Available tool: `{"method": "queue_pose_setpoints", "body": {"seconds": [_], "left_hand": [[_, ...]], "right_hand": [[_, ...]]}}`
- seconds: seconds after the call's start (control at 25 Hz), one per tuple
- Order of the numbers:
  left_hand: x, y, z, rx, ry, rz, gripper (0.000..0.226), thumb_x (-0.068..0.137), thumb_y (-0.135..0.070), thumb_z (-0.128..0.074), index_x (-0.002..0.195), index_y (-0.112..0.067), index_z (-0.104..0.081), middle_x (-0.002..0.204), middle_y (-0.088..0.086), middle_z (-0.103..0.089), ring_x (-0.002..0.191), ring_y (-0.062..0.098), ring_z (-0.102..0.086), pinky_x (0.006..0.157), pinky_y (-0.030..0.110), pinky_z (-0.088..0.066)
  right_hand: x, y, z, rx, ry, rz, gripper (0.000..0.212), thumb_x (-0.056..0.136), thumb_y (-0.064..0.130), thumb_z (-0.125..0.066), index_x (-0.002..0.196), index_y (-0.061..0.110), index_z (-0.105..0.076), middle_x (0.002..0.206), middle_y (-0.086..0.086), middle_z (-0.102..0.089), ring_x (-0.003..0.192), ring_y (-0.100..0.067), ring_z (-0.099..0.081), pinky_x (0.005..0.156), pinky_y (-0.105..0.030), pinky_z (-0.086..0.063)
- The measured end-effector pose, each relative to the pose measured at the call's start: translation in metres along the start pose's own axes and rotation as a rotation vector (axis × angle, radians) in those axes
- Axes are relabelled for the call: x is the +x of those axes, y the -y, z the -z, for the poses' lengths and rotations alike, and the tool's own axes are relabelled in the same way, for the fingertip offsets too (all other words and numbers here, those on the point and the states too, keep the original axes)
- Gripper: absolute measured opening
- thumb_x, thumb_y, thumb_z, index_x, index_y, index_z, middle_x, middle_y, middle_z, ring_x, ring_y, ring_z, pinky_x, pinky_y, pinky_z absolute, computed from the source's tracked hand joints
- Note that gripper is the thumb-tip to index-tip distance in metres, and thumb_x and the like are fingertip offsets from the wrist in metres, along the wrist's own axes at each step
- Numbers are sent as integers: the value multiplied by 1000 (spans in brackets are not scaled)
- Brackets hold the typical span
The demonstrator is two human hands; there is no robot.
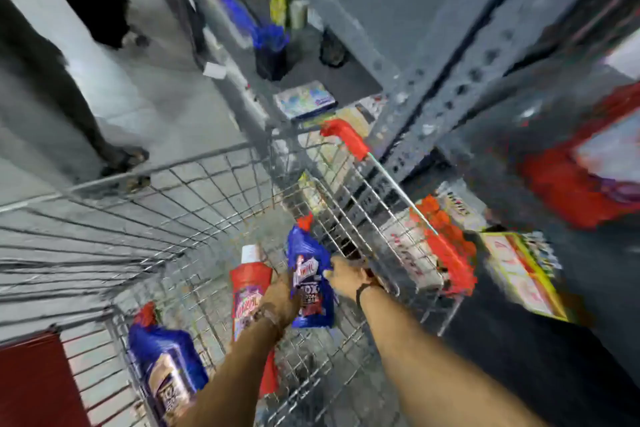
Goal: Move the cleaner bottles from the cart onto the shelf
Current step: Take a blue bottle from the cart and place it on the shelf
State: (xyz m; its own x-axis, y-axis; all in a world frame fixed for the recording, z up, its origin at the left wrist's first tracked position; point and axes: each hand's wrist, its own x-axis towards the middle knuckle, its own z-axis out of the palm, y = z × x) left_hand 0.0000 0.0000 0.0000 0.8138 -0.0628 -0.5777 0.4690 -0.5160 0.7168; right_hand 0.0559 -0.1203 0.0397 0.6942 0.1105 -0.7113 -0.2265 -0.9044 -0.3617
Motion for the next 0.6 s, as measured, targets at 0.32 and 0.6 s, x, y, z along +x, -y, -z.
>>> {"method": "queue_pose_setpoints", "body": {"seconds": [0.32,0.6], "left_hand": [[53,41,-31,-312,-115,231,37,87,-11,-48,120,3,-39,120,28,-54,109,39,-53,90,40,-43],[27,5,2,-443,-206,122,40,81,0,-57,119,-1,-44,113,26,-57,100,40,-57,88,52,-48]], "right_hand": [[68,-24,-38,308,57,-181,43,86,2,-52,127,5,-42,131,-19,-53,120,-32,-50,103,-36,-40],[28,-13,6,509,62,-126,44,82,7,-61,116,5,-34,125,-17,-53,111,-37,-55,91,-57,-49]]}}
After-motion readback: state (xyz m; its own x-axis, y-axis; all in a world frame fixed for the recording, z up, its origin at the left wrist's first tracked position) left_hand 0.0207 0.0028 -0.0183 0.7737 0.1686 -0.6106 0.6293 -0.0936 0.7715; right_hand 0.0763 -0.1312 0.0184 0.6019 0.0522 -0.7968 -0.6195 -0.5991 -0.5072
